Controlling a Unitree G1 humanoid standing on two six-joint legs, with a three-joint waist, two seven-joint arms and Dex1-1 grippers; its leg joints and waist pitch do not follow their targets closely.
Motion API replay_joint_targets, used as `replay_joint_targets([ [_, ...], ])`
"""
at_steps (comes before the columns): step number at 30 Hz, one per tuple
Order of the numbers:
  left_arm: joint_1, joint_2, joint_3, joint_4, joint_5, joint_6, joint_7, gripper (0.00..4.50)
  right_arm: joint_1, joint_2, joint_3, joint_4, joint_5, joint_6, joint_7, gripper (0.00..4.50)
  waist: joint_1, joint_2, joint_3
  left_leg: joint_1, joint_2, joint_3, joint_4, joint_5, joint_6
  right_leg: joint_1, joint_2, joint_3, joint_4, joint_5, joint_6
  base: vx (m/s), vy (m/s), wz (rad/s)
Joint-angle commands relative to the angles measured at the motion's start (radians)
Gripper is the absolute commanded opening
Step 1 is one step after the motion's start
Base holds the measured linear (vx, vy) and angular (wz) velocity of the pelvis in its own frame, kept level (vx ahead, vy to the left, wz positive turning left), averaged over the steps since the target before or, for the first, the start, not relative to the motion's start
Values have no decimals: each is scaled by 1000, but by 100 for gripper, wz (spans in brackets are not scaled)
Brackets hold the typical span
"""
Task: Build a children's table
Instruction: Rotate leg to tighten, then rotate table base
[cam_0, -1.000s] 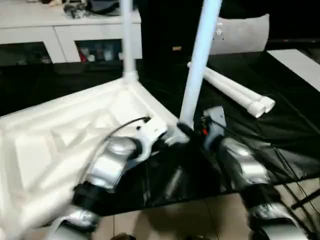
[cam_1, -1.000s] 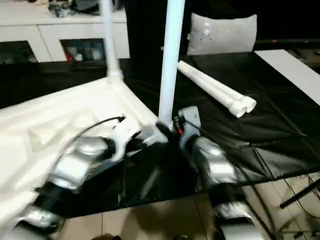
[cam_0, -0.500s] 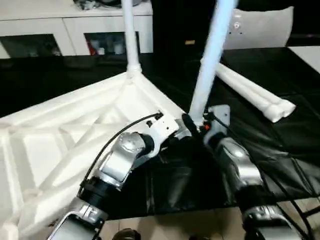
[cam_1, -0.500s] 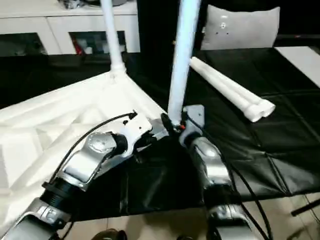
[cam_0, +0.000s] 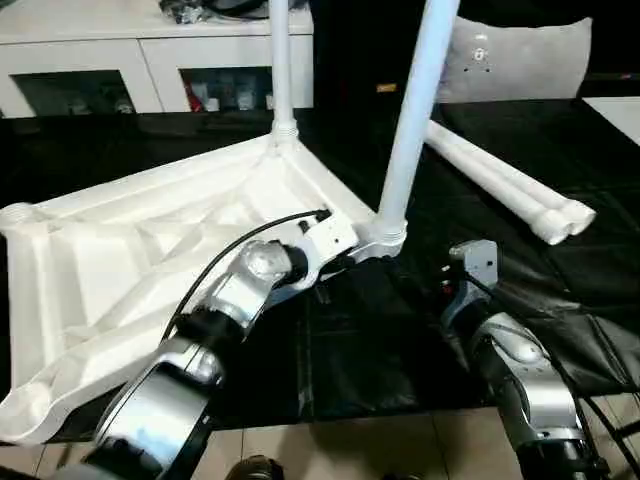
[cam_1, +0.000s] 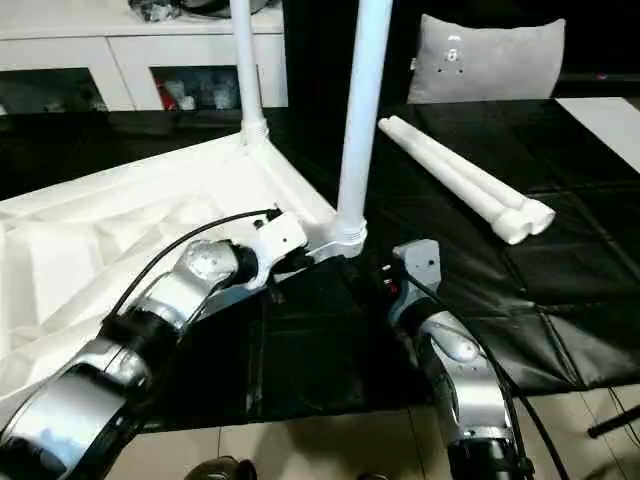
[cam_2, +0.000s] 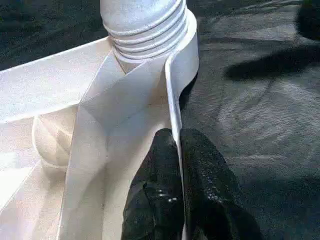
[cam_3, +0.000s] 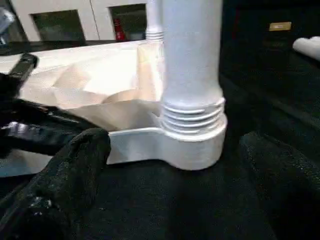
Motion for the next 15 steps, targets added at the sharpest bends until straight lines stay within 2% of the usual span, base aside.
replay_joint_targets([
  [1, -82, -35, 57, -5, -45, -111, 32, 44, 16, 3, 12, -41, 0, 26, 1, 450, -1, -17, -81, 27, 43, -23, -70, -233, 52, 47, -55, 30, -62, -237, -175, 0, 0, 0],
  [2, -82, -35, 57, -5, -45, -111, 32, 44, 16, 3, 12, -41, 0, 26, 1, 450, 1, -17, -83, 28, 44, -24, -69, -223, 55, 49, -57, 29, -59, -226, -177, 0, 0, 0],
  [3, -89, -53, 90, 1, -89, -104, 3, 55, 25, 1, 17, -58, 3, 56, 7, 450, 2, -20, -84, 24, 45, -25, -67, -194, 66, 53, -58, 28, -53, -193, -190, 0, 0, 0],
  [5, -79, -54, 101, -11, -104, -111, -4, 78, 30, -5, 27, -72, 6, 77, 11, 450, 7, -15, -87, 28, 49, -24, -63, -171, 81, 49, -59, 28, -48, -137, -225, 0, 0, 0],
  [8, -54, -43, 108, -38, -119, -107, -21, 104, 39, -31, 60, -83, -24, 81, 24, 450, 11, -19, -84, 25, 50, -23, -61, -162, 92, 53, -58, 27, -42, -107, -237, 0, 0, 0],
  [10, -26, -24, 113, -71, -129, -95, -38, 113, 45, -43, 72, -96, -29, 89, 34, 450, 11, -21, -80, 23, 47, -22, -63, -188, 91, 56, -61, 28, -48, -167, -220, 0, 0, 0],
  [11, 36, 16, 122, -168, -144, -49, -73, 125, 47, -55, 77, -139, 1, 117, 71, 450, 9, -20, -80, 26, 47, -22, -63, -199, 86, 56, -61, 29, -51, -194, -214, 0, 0, 0],
  [12, 46, 23, 124, -186, -148, -38, -79, 138, 46, -57, 78, -145, 3, 120, 76, 450, 4, -17, -77, 22, 49, -24, -67, -210, 83, 58, -60, 29, -52, -214, -210, 0, 0, 0],
  [13, 106, 68, 131, -292, -162, 27, -119, 141, 46, -72, 86, -182, 24, 141, 110, 450, -4, -14, -79, 24, 50, -26, -69, -225, 76, 58, -59, 29, -52, -233, -205, 0, 0, 0],
  [14, 111, 73, 131, -302, -163, 33, -123, 141, 46, -73, 87, -185, 27, 143, 114, 450, -4, -14, -79, 24, 50, -26, -69, -225, 76, 58, -59, 29, -52, -233, -205, 0, 0, 0],
  [15, 153, 116, 127, -378, -168, 87, -153, 141, 45, -90, 99, -210, 41, 159, 144, 450, -11, -7, -78, 28, 54, -25, -71, -243, 66, 50, -54, 29, -53, -252, -201, 0, 0, 0],
])
